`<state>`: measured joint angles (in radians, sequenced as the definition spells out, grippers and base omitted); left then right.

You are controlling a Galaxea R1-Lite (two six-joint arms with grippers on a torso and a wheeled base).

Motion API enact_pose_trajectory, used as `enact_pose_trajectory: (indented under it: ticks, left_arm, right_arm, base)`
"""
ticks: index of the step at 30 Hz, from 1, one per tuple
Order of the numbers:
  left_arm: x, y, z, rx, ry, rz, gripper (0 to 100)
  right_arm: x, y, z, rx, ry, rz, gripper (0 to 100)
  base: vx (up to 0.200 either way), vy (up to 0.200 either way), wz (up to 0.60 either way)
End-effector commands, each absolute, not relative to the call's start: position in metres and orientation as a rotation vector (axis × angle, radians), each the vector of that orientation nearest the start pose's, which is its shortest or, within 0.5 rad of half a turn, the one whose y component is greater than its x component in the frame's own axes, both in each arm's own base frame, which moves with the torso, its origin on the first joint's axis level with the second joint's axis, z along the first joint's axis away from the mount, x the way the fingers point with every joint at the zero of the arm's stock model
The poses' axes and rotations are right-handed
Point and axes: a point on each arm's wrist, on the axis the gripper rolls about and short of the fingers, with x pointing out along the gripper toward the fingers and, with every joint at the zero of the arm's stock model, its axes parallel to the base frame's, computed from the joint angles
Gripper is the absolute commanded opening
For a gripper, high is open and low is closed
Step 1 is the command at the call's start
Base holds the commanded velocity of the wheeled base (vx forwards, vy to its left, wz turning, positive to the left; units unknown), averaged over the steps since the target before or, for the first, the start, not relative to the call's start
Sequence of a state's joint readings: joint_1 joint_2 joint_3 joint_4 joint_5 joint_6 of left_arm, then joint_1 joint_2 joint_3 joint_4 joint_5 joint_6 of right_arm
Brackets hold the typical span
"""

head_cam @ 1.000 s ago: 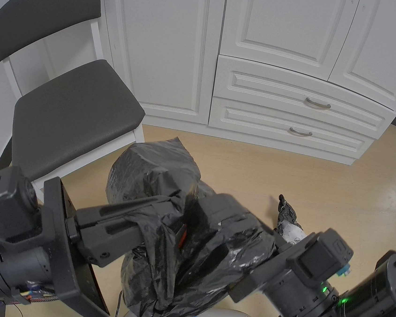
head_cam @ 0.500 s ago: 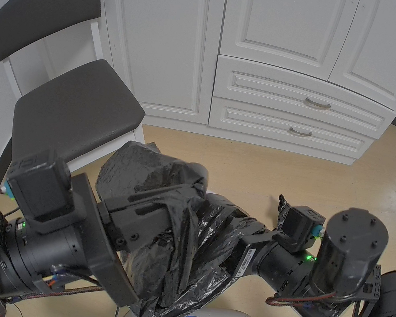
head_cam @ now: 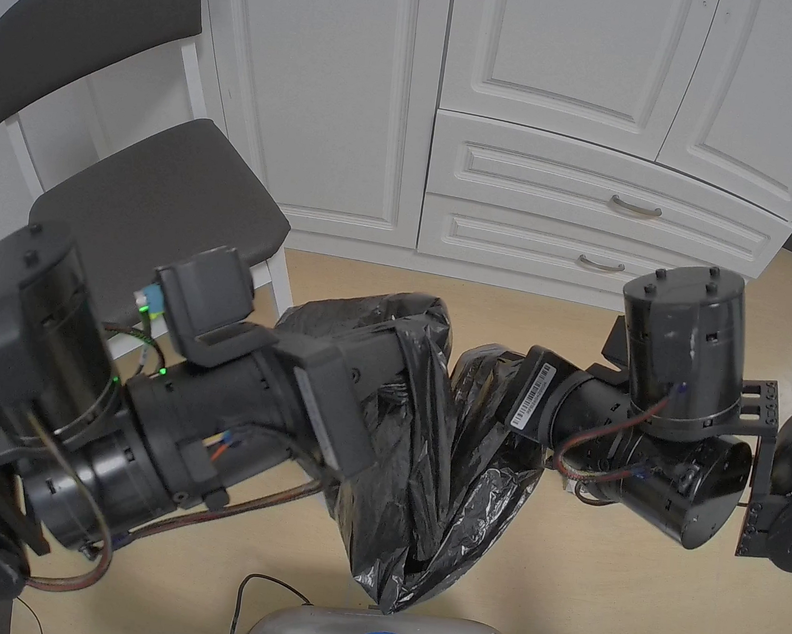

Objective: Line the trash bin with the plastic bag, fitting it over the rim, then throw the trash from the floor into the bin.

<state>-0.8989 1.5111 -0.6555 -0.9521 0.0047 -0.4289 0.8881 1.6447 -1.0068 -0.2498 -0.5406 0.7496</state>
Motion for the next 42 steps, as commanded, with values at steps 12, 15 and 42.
enact_pose_trajectory:
  ticks: [12,15,42]
  left_arm:
    - [0.192,-0.22,0.2,-0.441,0.199,-0.834,0]
    - [0.193,-0.221,0.2,-0.441,0.199,-0.834,0]
    - [0.281,-0.27,0.085,-0.597,0.261,-0.701,0]
  right_arm:
    - [0.222,0.233,0.191,0.44,0.462,0.151,0]
    - [0.224,0.235,0.187,0.436,0.477,0.157,0]
    - [0.286,0.226,0.132,0.416,0.552,-0.004,0]
  base:
    - [0.0,0.0,0.0]
    - [0.0,0.0,0.0]
    - [0.0,0.0,0.0]
